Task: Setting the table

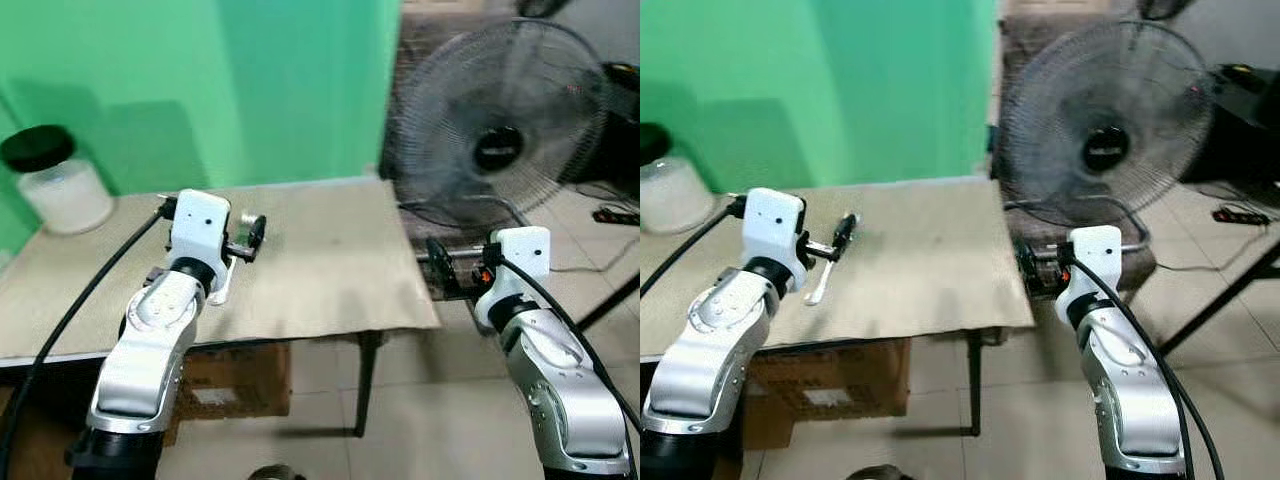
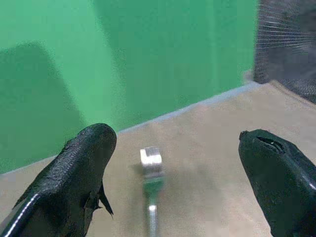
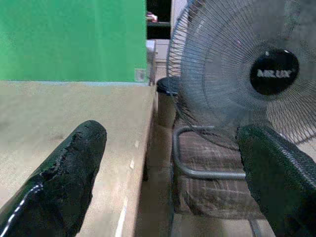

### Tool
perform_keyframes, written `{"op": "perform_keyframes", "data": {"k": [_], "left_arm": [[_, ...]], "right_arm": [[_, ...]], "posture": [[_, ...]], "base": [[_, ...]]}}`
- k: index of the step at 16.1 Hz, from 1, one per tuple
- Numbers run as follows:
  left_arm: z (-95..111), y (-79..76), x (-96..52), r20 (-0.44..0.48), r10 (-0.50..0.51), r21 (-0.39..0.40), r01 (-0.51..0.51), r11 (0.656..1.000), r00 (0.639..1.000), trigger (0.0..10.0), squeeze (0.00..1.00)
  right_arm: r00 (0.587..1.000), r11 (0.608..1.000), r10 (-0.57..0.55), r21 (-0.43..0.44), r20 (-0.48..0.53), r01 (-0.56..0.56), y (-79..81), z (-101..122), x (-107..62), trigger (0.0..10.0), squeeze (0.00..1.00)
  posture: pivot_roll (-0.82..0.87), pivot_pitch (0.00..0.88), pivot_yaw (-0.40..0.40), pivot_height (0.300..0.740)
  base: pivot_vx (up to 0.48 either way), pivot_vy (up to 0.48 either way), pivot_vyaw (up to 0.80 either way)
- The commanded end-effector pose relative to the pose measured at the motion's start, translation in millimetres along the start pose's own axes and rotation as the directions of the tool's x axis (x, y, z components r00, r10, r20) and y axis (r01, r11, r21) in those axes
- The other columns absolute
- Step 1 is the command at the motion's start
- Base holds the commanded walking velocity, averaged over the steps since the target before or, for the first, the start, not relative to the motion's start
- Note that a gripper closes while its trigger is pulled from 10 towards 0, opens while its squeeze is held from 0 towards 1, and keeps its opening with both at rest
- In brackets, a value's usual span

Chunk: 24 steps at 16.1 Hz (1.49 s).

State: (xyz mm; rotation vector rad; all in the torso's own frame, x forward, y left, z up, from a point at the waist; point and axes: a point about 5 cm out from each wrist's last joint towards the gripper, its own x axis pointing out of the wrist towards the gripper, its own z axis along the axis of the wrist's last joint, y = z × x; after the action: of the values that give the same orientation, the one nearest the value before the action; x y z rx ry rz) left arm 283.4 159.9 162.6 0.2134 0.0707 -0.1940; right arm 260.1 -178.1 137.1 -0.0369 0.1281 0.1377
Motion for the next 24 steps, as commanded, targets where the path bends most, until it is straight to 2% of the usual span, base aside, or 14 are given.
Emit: {"op": "perform_keyframes", "data": {"k": [1,5,8,9,10,13,15,16,17,18,20,22,23,24], "left_arm": [[-2.6,0.7,0.6,-0.016,-0.016,-0.008,0.016,1.000,1.000,10.0,0.00],[-5.1,0.6,1.0,-0.032,-0.025,-0.009,0.025,1.000,0.999,10.0,0.00],[-7.7,0.7,-1.0,-0.043,-0.016,-0.019,0.015,1.000,0.999,10.0,0.00],[-7.7,1.6,-1.7,-0.045,-0.015,-0.019,0.014,1.000,0.999,10.0,0.00],[-7.5,2.2,-2.2,-0.046,-0.013,-0.018,0.012,1.000,0.999,10.0,0.00],[-8.7,2.5,-6.8,-0.061,-0.004,-0.006,0.004,1.000,0.998,10.0,0.00],[-10.5,2.5,-6.5,-0.080,-0.004,-0.003,0.004,1.000,0.997,10.0,0.00],[-13.6,0.6,-6.3,-0.106,-0.035,-0.027,0.033,0.999,0.994,10.0,0.22],[-14.7,-1.0,-6.3,-0.113,-0.062,-0.040,0.058,0.998,0.992,10.0,0.66],[-15.2,-1.2,-6.2,-0.117,-0.070,-0.050,0.065,0.997,0.991,10.0,1.00],[-22.5,0.7,-1.9,-0.194,-0.105,-0.057,0.096,0.994,0.975,10.0,1.00],[-28.2,6.6,5.1,-0.262,-0.103,-0.031,0.098,0.995,0.960,10.0,1.00],[-30.2,8.8,8.9,-0.299,-0.117,-0.036,0.112,0.993,0.947,10.0,1.00],[-33.8,9.6,12.0,-0.350,-0.147,-0.043,0.141,0.989,0.925,10.0,1.00]], "right_arm": [[1.000,1.000,0.016,0.011,-0.012,-0.016,3.2,0.2,-0.1,10.0,0.00],[1.000,1.000,0.020,-0.003,-0.013,-0.020,2.8,0.9,0.4,10.0,0.00],[0.997,0.997,0.071,0.007,-0.004,-0.071,9.7,2.3,-0.9,10.0,0.00],[0.996,0.992,0.089,-0.086,-0.020,-0.090,12.1,2.3,0.1,10.0,0.00],[0.995,0.988,0.092,-0.124,-0.024,-0.094,13.0,2.1,0.9,10.0,0.00],[0.995,0.995,0.090,-0.030,-0.031,-0.091,10.4,0.8,1.1,10.0,0.00],[0.994,0.994,0.102,-0.041,-0.032,-0.103,10.8,1.7,2.5,10.0,0.00],[0.994,0.993,0.101,-0.049,-0.040,-0.103,10.7,2.0,4.2,10.0,0.00],[0.994,0.993,0.102,-0.050,-0.044,-0.104,10.7,2.3,5.1,10.0,0.00],[0.993,0.994,0.101,-0.045,-0.053,-0.104,10.3,2.3,5.3,10.0,0.00],[0.990,0.994,0.109,-0.020,-0.090,-0.112,6.3,1.4,3.7,10.0,0.00],[0.984,0.991,0.136,0.005,-0.116,-0.137,3.8,2.1,2.0,10.0,0.00],[0.976,0.985,0.165,-0.017,-0.142,-0.169,3.0,2.7,1.0,10.0,0.00],[0.965,0.974,0.199,-0.076,-0.170,-0.214,3.3,3.6,-0.5,10.0,0.00]], "posture": [[0.11,0.000,0.047,0.740],[0.10,0.000,0.058,0.740],[0.11,0.000,0.056,0.740],[0.11,0.000,0.053,0.740],[0.11,0.000,0.051,0.740],[0.12,0.000,0.045,0.740],[0.13,0.000,0.044,0.740],[0.12,0.000,0.044,0.740],[0.12,0.000,0.045,0.740],[0.12,0.000,0.046,0.740],[0.12,0.000,0.049,0.740],[0.11,0.000,0.054,0.740],[0.11,0.000,0.054,0.740],[0.11,0.000,0.056,0.740]], "base": [[0.000,0.000,0.00],[0.208,0.000,-0.34],[0.321,0.000,0.00],[0.322,0.000,0.56],[0.326,0.000,0.80],[0.320,0.000,0.47],[0.156,0.000,0.00],[0.000,0.000,0.00],[0.000,0.000,0.00],[0.000,0.000,0.00],[0.000,0.000,0.00],[0.000,0.000,0.00],[0.000,0.000,0.00],[0.000,0.000,0.00]]}}
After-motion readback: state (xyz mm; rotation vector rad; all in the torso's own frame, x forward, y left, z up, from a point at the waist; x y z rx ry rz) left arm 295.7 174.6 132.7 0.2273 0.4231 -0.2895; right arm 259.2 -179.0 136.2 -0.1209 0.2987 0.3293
